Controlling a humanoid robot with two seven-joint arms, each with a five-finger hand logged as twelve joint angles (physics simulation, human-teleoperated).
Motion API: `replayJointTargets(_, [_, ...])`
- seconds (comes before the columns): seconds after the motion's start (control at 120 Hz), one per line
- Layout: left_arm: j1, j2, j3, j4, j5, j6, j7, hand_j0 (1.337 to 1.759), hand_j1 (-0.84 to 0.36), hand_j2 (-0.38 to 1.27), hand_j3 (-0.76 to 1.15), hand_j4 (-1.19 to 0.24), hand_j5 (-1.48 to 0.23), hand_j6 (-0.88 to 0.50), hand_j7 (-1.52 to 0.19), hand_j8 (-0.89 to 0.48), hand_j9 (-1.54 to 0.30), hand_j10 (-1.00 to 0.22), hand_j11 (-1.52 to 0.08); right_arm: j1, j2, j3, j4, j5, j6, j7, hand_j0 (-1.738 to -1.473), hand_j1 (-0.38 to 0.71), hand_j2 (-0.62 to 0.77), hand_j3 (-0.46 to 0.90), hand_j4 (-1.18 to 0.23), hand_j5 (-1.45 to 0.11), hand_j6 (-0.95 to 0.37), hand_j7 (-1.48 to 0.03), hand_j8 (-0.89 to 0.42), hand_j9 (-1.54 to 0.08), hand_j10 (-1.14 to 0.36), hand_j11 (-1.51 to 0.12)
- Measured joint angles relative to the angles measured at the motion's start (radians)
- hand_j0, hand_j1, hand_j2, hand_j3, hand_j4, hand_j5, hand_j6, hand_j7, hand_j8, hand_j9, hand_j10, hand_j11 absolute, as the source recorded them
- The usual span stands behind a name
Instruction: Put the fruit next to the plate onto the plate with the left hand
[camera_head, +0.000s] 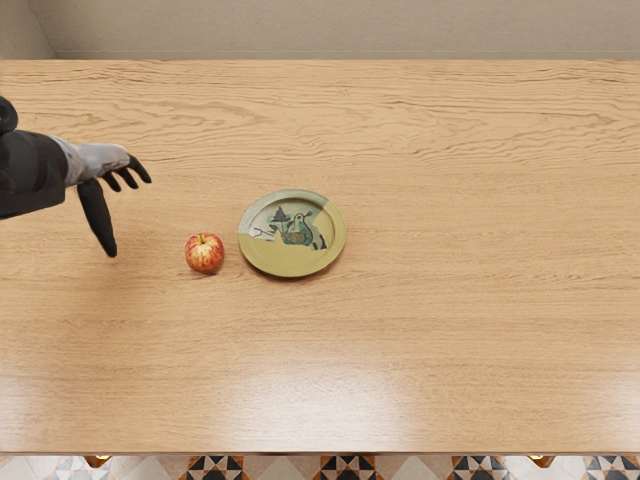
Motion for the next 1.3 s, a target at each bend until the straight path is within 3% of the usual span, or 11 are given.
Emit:
replayJointTargets(0.358, [-0.073, -0.212, 0.024, -0.024, -0.129, 0.055, 0.004, 1.658, 0.06, 0.05, 0.0, -0.24, -0.32, -0.24, -0.32, -0.24, -0.32, -0.24, -0.32, 0.0, 0.0, 0.0, 0.0, 0.0, 0.0, 0.0, -1.658, -0.31, -0.01, 0.0, -0.04, -0.05, -0.04, -0.05, -0.04, -0.05, -0.04, -0.05])
replayJointTargets(0.617, [-0.074, -0.323, 0.003, -0.028, -0.203, 0.11, 0.005, 1.658, 0.06, 0.05, 0.0, -0.24, -0.32, -0.25, -0.32, -0.25, -0.32, -0.24, -0.32, 0.0, 0.0, 0.0, 0.0, 0.0, 0.0, 0.0, -1.658, -0.31, -0.01, 0.0, -0.04, -0.05, -0.04, -0.05, -0.04, -0.05, -0.04, -0.05])
replayJointTargets(1.058, [0.049, -0.439, -0.011, -0.022, -0.229, 0.329, 0.038, 1.658, 0.06, 0.05, 0.0, -0.24, -0.32, -0.24, -0.32, -0.24, -0.32, -0.24, -0.32, 0.0, 0.0, 0.0, 0.0, 0.0, 0.0, 0.0, -1.658, -0.31, -0.01, 0.0, -0.04, -0.05, -0.04, -0.05, -0.04, -0.05, -0.04, -0.05])
replayJointTargets(1.3, [0.127, -0.487, -0.025, 0.033, -0.253, 0.375, 0.063, 1.658, 0.06, 0.05, 0.0, -0.24, -0.32, -0.24, -0.32, -0.24, -0.32, -0.24, -0.32, 0.0, 0.0, 0.0, 0.0, 0.0, 0.0, 0.0, -1.658, -0.31, -0.01, 0.0, -0.04, -0.05, -0.04, -0.05, -0.04, -0.05, -0.04, -0.05])
